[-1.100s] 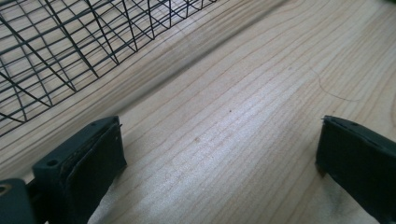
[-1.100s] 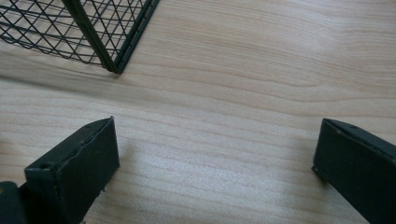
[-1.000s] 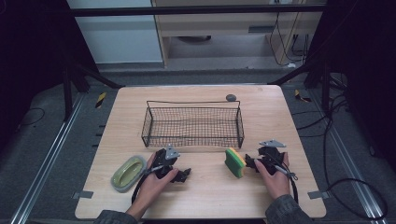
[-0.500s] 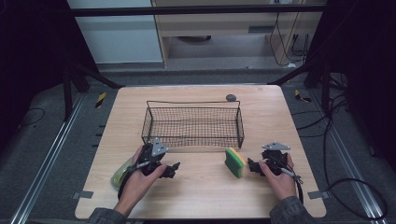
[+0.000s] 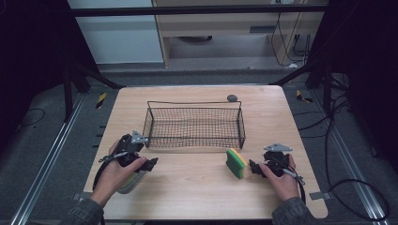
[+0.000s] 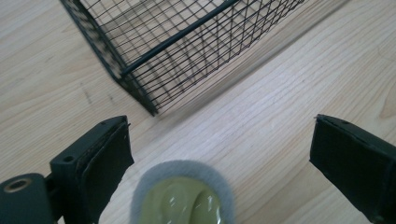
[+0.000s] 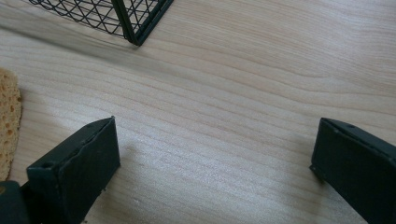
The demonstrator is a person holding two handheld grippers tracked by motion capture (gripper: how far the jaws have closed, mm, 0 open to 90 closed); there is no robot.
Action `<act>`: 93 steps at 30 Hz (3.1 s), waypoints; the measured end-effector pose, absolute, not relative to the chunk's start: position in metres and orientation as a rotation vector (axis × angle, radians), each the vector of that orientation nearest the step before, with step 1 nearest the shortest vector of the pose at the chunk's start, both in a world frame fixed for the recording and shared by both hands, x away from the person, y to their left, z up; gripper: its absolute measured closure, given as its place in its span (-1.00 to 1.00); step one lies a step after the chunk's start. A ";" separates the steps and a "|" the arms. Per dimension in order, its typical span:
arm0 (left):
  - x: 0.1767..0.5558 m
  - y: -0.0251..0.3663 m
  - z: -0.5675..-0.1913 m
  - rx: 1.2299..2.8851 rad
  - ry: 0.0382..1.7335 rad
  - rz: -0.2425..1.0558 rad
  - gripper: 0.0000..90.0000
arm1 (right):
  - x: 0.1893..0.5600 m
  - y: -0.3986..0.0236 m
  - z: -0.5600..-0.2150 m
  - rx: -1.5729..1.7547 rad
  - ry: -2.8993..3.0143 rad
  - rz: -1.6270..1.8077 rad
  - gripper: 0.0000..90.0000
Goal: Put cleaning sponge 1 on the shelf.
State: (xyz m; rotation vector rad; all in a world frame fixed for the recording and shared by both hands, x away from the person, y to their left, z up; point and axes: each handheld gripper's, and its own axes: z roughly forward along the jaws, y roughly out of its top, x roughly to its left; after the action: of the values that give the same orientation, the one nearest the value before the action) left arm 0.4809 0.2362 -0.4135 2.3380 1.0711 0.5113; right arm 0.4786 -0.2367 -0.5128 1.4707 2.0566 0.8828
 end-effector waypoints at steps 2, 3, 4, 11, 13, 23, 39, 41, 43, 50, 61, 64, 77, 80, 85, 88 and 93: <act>0.481 0.241 -0.408 2.374 1.062 0.512 -0.90 | 0.478 -0.237 -0.513 1.467 2.058 0.880 -0.97; 0.481 0.243 -0.406 2.396 1.061 0.511 -0.90 | 0.478 -0.237 -0.513 1.466 2.058 0.880 -0.97; 0.482 0.246 -0.404 2.418 1.063 0.504 -0.90 | 0.478 -0.237 -0.513 1.469 2.058 0.883 -0.97; 0.479 0.256 -0.399 2.510 1.094 0.457 -0.85 | 0.477 -0.238 -0.513 1.464 2.066 0.884 -0.97; 0.478 0.259 -0.398 2.525 1.104 0.417 -0.81 | 0.477 -0.238 -0.513 1.461 2.069 0.881 -0.97; 0.476 0.273 -0.389 2.534 1.140 0.377 -0.37 | 0.477 -0.238 -0.513 1.457 2.069 0.881 -0.97; 0.484 0.277 -0.418 2.623 1.175 0.265 0.03 | 0.476 -0.239 -0.513 1.456 2.067 0.881 -0.97; 0.484 0.277 -0.420 2.627 1.175 0.257 0.08 | 0.476 -0.239 -0.513 1.456 2.067 0.882 -0.97; 0.484 0.277 -0.421 2.635 1.170 0.247 0.11 | 0.476 -0.239 -0.513 1.456 2.067 0.882 -0.97; 0.487 0.277 -0.427 2.650 1.183 0.221 0.21 | 0.476 -0.239 -0.513 1.455 2.067 0.882 -0.97; 0.490 0.276 -0.432 2.652 1.183 0.194 0.35 | 0.476 -0.239 -0.513 1.456 2.067 0.882 -0.97; 0.491 0.275 -0.433 2.665 1.173 0.194 0.37 | 0.476 -0.239 -0.513 1.455 2.067 0.882 -0.97; 0.491 0.277 -0.433 2.672 1.161 0.186 0.54 | 0.476 -0.238 -0.513 1.459 2.064 0.883 -0.97; 0.489 0.276 -0.432 2.685 1.131 0.209 0.55 | 0.476 -0.238 -0.513 1.459 2.065 0.883 -0.97; 0.482 0.277 -0.422 2.687 1.057 0.291 0.55 | 0.476 -0.238 -0.513 1.459 2.065 0.883 -0.97; 0.476 0.279 -0.414 2.668 1.014 0.358 0.56 | 0.476 -0.238 -0.513 1.460 2.064 0.882 -0.98; 0.472 0.282 -0.401 2.656 0.950 0.448 0.56 | 0.476 -0.238 -0.513 1.460 2.065 0.882 -0.98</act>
State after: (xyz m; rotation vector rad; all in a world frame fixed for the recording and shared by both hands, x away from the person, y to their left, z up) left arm 0.4718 0.2816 -0.4010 2.6555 0.9503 0.4483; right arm 0.4761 -0.2378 -0.5130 1.4597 2.0647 0.8819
